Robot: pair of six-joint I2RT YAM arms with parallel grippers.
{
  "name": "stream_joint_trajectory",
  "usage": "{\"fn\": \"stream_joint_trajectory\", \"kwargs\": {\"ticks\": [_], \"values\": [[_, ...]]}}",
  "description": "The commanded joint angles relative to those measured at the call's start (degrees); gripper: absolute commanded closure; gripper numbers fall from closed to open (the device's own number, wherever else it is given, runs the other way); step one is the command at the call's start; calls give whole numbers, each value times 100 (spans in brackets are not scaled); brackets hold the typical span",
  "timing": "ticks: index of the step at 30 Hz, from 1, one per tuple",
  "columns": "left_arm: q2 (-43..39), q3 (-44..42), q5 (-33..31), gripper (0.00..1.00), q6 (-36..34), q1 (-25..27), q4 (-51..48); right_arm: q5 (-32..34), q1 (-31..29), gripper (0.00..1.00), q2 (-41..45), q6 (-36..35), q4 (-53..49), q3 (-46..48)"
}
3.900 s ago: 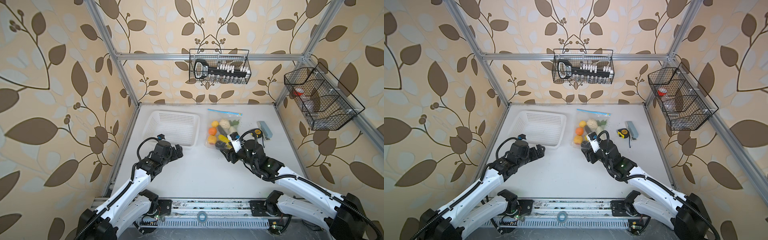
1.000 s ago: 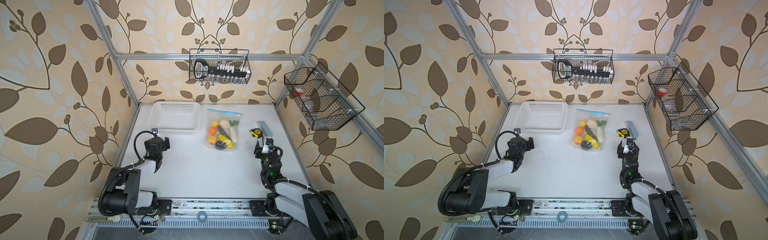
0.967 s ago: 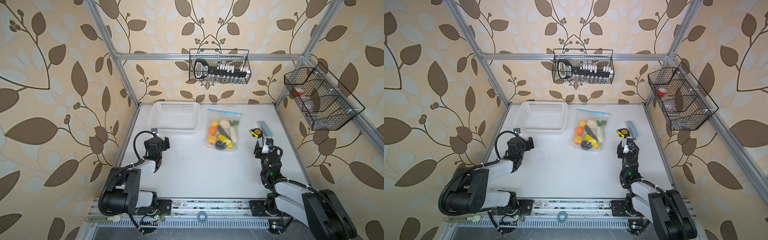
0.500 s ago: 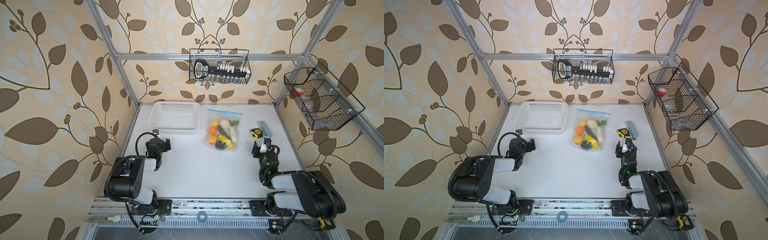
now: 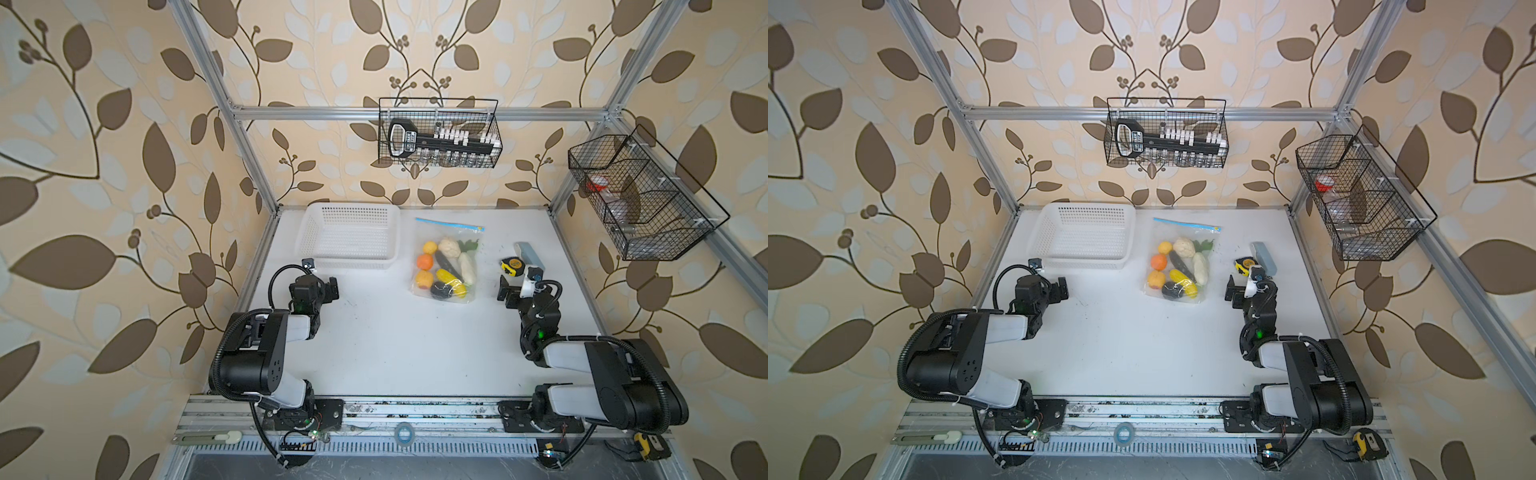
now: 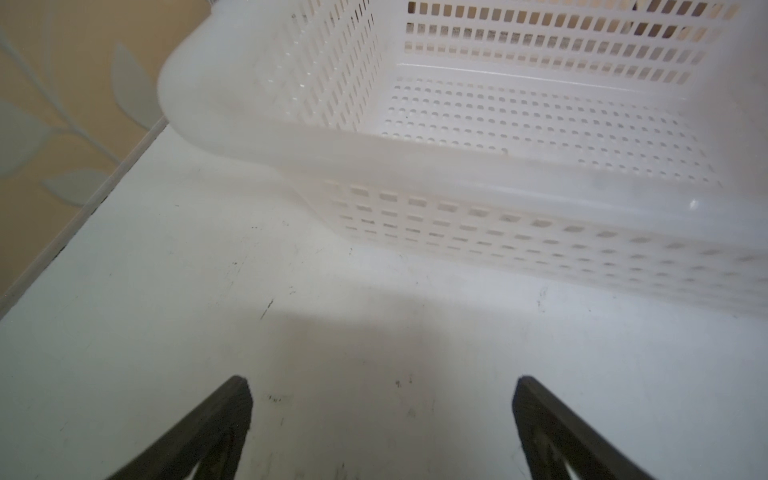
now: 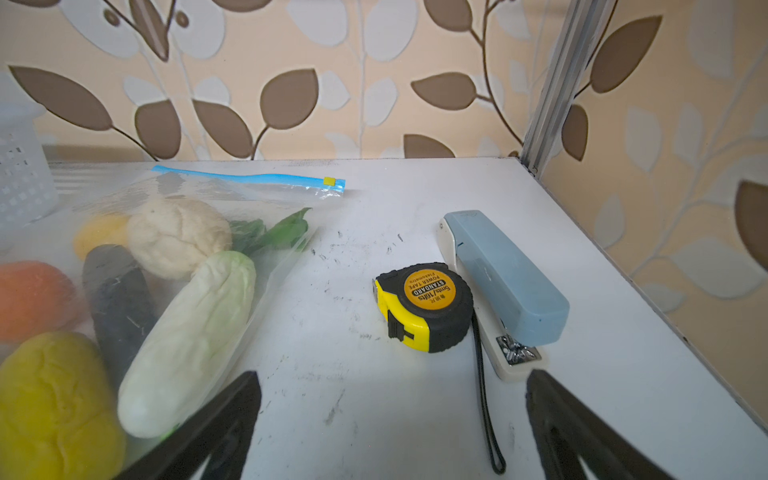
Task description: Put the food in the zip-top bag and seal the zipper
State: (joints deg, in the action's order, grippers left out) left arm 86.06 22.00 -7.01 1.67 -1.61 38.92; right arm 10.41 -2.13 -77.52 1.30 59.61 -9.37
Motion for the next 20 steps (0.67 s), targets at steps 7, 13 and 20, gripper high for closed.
{"fn": "stream_joint_trajectory", "kwargs": {"ticks": [7,13,20], "values": [[140,310,270,1,61,-111,-66,-433,63,0,-72,-71,-26,-138],[130,297,271,1,61,-107,-65,-593,81,0,-141,-103,-275,-304],[41,218,272,1,61,-112,6,-769,206,0,-79,-23,-96,-168]]}}
